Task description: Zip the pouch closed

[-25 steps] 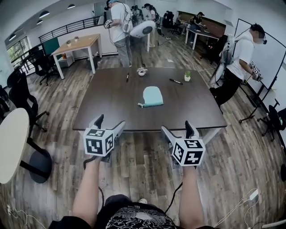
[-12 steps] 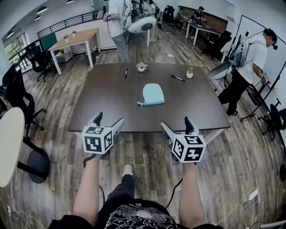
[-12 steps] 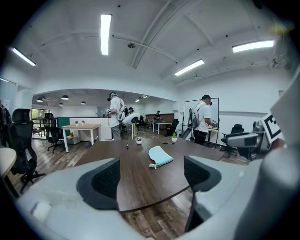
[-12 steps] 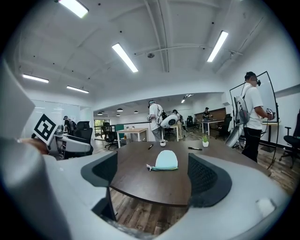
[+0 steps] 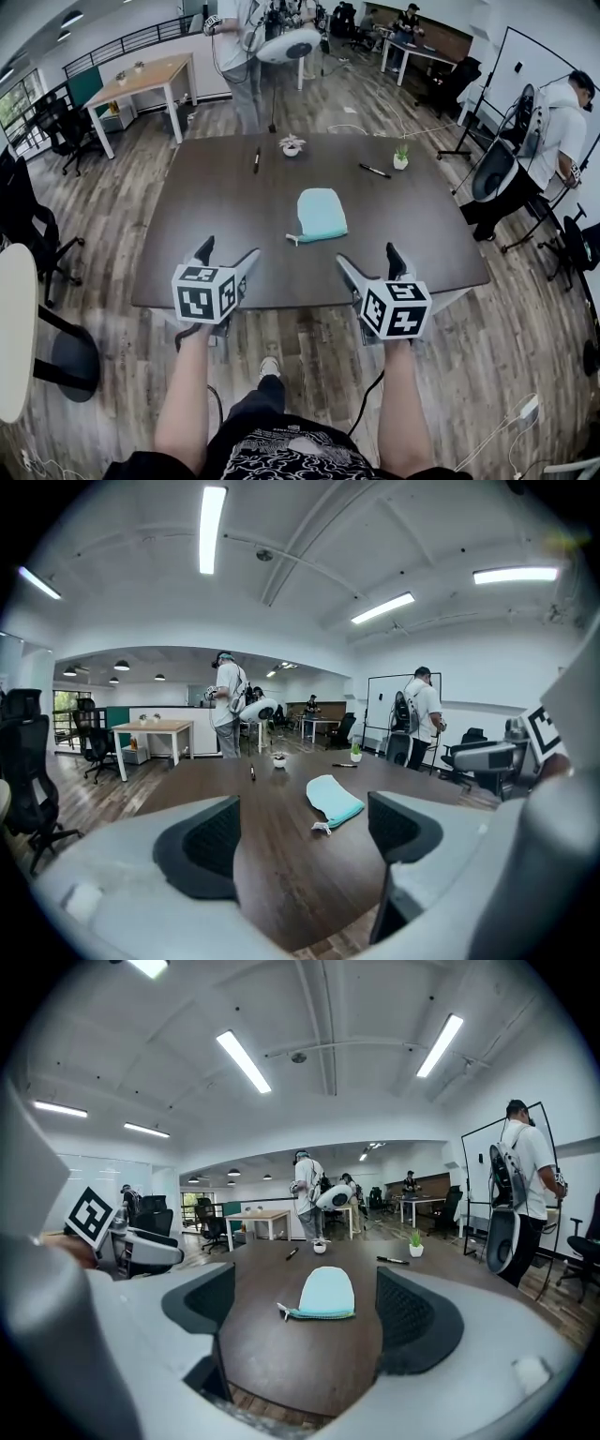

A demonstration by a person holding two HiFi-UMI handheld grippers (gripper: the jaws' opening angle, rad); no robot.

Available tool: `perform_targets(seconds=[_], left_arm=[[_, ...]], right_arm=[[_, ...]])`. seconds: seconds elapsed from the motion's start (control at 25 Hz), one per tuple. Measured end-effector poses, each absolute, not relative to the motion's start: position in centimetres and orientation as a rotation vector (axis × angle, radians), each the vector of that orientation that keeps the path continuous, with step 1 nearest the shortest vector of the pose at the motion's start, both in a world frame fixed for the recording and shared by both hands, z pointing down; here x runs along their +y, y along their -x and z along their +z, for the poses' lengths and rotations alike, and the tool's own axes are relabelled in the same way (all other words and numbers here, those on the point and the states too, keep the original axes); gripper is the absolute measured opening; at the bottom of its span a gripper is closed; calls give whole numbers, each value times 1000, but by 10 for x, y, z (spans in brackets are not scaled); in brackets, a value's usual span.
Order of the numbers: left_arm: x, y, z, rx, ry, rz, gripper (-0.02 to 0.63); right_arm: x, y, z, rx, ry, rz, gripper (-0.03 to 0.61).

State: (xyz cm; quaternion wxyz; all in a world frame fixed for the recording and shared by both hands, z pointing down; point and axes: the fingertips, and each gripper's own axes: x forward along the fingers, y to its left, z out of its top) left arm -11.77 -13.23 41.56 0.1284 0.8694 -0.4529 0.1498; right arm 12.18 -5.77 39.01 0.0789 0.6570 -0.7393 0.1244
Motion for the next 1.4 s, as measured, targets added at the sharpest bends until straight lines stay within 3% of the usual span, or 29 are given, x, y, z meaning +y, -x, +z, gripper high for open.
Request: perform_targets(seconds=[0.64, 1.4], left_arm=[[-281, 117, 411, -1199, -2569, 461, 430], [-338, 83, 429, -991, -2641, 475, 430]], right_arm=[[-196, -109, 392, -2124, -1993, 435, 459], [-233, -115, 409, -2000, -2076, 484, 459]])
